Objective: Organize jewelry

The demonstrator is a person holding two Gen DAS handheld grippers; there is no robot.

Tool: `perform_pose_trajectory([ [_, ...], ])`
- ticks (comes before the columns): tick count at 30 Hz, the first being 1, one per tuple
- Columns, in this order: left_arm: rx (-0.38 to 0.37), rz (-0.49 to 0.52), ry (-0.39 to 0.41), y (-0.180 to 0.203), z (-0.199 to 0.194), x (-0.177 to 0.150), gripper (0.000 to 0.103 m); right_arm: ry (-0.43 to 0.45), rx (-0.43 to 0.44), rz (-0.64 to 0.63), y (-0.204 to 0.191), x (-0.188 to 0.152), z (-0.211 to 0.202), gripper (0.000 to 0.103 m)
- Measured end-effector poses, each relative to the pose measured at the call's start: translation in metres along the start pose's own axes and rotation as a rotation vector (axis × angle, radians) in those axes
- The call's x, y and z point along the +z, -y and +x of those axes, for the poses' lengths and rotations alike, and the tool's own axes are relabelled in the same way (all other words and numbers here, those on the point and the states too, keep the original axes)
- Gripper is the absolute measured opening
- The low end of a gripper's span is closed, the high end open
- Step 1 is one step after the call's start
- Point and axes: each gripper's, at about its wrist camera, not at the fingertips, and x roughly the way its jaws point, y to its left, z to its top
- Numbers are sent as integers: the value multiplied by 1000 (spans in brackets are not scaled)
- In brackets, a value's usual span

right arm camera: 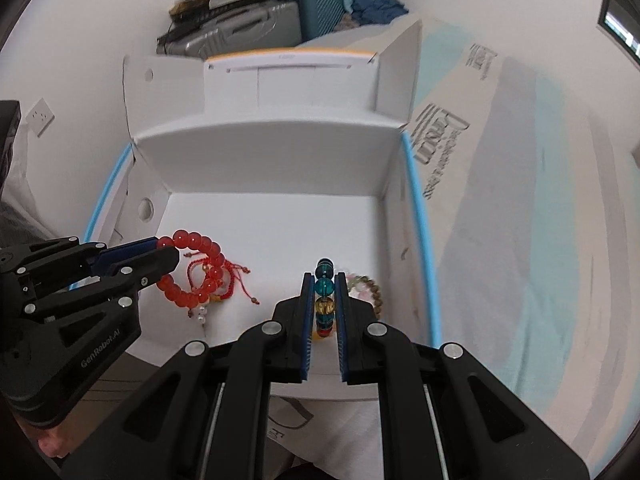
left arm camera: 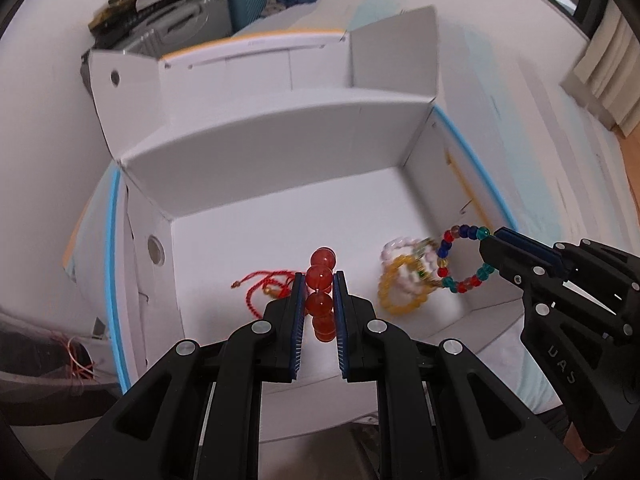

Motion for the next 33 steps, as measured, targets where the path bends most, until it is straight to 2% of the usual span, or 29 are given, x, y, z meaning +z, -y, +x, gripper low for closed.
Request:
perform_pose_trajectory([
  [10,7,-21,-97,-20,42,-12,13,-95,7,13,-5,-2,49,9],
  [15,17,-22,-106,-23,49,-13,13,-129,10,19,-4,-4,65,9],
  [19,36,-22,-83,-25,44,-13,15,-119,12,30,-1,-5,63,12],
  [23,53,-37,-18,-26,23,-12,16,-76,15,29,1,-4,45,36],
  [24,58,-42,-4,-26,17,-12,20,-51,10,25,2,-5,36,39],
  [25,68,-49,28,-26,8,-14,30,-34,8,26,3,-5,29,46],
  [26,74,-56,52,-25,0,-16,36,-13,7,29,5,-7,21,54],
  [27,77,-62,67,-26,-4,-17,45,12,9,34,8,-8,12,58],
  [30,97,-90,127,-26,-24,-28,56,59,8,34,13,-13,-9,65],
  [32,97,-120,174,-26,-37,-39,71,102,10,40,17,-21,-26,76],
  [33,95,-127,192,-26,-41,-45,80,116,10,39,17,-24,-31,78],
])
